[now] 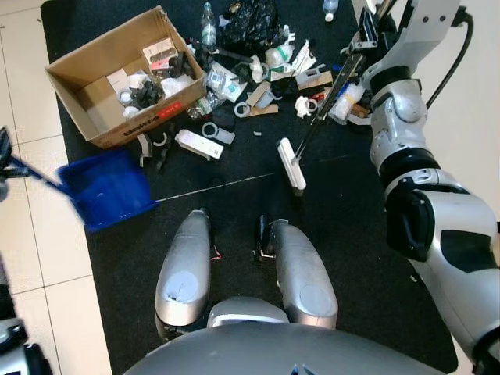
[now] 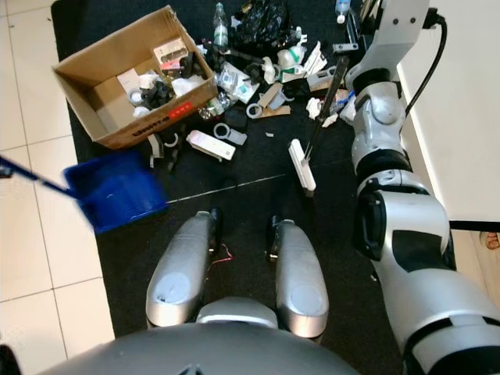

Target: Sweep floor

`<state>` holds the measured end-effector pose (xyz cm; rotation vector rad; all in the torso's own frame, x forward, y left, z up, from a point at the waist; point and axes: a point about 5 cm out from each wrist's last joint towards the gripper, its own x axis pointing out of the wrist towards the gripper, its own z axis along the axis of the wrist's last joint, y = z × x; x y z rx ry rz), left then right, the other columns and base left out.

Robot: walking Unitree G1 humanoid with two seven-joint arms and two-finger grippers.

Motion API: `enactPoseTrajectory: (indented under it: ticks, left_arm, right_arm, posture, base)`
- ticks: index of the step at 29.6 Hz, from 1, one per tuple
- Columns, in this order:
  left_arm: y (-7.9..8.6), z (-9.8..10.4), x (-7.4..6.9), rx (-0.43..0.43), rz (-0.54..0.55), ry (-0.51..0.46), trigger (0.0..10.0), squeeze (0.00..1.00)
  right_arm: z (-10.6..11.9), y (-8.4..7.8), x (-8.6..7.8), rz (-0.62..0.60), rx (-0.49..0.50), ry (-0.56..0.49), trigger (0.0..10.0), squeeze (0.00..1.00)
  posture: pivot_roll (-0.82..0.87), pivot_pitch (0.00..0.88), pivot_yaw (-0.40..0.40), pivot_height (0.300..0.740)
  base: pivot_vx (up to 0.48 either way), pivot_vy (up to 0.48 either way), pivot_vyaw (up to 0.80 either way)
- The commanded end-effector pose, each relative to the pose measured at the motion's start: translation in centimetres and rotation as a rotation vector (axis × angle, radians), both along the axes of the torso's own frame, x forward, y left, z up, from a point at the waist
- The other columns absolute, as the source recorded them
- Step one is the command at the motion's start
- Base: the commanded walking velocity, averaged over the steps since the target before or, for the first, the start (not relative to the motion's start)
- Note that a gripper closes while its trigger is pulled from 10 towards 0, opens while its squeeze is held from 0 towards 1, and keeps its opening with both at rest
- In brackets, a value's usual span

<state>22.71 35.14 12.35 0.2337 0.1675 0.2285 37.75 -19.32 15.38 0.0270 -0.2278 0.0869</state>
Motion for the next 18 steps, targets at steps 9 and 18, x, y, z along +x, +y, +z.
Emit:
enactPoseTrajectory:
  ticks: [9, 18]
  left_arm:
    - [-0.3, -1.3, 0.8, 0.017, 0.014, -0.030, 10.0, 0.00]
    - [-4.4, -0.3, 3.7, -0.145, -0.136, -0.150, 10.0, 0.00]
  right_arm:
    - [0.5, 0.2, 0.1, 0.000, 0.009, -0.025, 10.0, 0.00]
    - [1.0, 1.1, 0.5, 0.021, 0.023, -0.027, 10.0, 0.00]
  posture:
    - [0.28, 0.283, -0.042, 0.740]
    - [0.26, 0.297, -0.049, 0.740]
  base:
    - [0.000, 0.000, 0.00]
    - [0.000, 0.000, 0.00]
